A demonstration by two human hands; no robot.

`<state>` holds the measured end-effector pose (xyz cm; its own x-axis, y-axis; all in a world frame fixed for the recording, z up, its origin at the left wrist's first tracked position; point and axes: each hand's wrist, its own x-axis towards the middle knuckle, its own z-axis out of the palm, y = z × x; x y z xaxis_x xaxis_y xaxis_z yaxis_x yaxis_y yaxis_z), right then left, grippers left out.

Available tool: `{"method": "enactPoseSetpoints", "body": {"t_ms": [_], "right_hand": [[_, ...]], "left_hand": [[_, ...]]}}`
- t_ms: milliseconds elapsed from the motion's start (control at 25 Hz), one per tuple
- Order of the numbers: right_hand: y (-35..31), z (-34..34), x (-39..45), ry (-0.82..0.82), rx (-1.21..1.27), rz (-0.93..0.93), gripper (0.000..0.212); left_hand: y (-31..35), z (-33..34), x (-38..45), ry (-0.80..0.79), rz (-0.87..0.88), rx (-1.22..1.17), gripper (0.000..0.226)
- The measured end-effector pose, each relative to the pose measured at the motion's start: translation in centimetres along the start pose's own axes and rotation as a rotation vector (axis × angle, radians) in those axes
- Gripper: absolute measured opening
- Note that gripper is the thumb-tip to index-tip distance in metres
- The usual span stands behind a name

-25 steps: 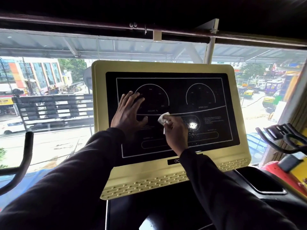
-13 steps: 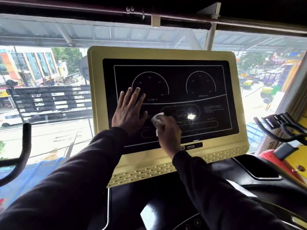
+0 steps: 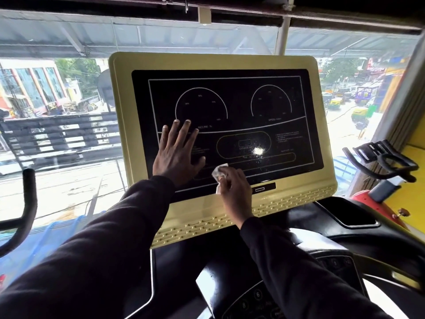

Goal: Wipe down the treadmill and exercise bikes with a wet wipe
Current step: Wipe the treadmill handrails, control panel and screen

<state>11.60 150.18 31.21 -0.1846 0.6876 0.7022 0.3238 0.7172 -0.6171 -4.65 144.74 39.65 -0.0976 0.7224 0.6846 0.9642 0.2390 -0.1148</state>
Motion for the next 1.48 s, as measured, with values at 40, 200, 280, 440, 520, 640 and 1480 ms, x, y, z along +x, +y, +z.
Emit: {"method": "enactPoseSetpoints", "body": {"t_ms": [40,200,280,440,520,640,1480], "right_hand": [[-0.2,0.2,-0.3,0.022,-0.01,0.047,0.023],[0.3,0.1,-1.7,-0.091,-0.065,-0.181,0.022],[0.6,-0.4,-1.3,0.013,-0.018,-0.001,0.022],[-0.2,-0.3,-2.9,-0.085,-0.059,-0.063,0.019],[0.7,-1.1,-3.1,-0.132,-0.075,-0.138,0.019],[1.3,-1.6,-2.9,0.028,-0.05,0.159,0.016],[1.3,-2.2,-8.1,-0.287,-0.195,-0.001,0.019]], "left_hand": [[0.2,0.1,-0.3,-0.013,0.006,0.011,0.08],[0.9,0.5,-1.4,-0.042,0.029,0.035,0.085],[1.1,0.6,-1.8,-0.061,0.025,0.043,0.086],[1.5,0.6,-2.2,-0.089,0.023,0.053,0.09],[1.8,0.9,-2.4,-0.102,0.021,0.064,0.093],[2.3,1.2,-2.9,-0.108,0.025,0.095,0.095],[3.6,2.0,-4.3,-0.131,0.048,0.111,0.093]]}}
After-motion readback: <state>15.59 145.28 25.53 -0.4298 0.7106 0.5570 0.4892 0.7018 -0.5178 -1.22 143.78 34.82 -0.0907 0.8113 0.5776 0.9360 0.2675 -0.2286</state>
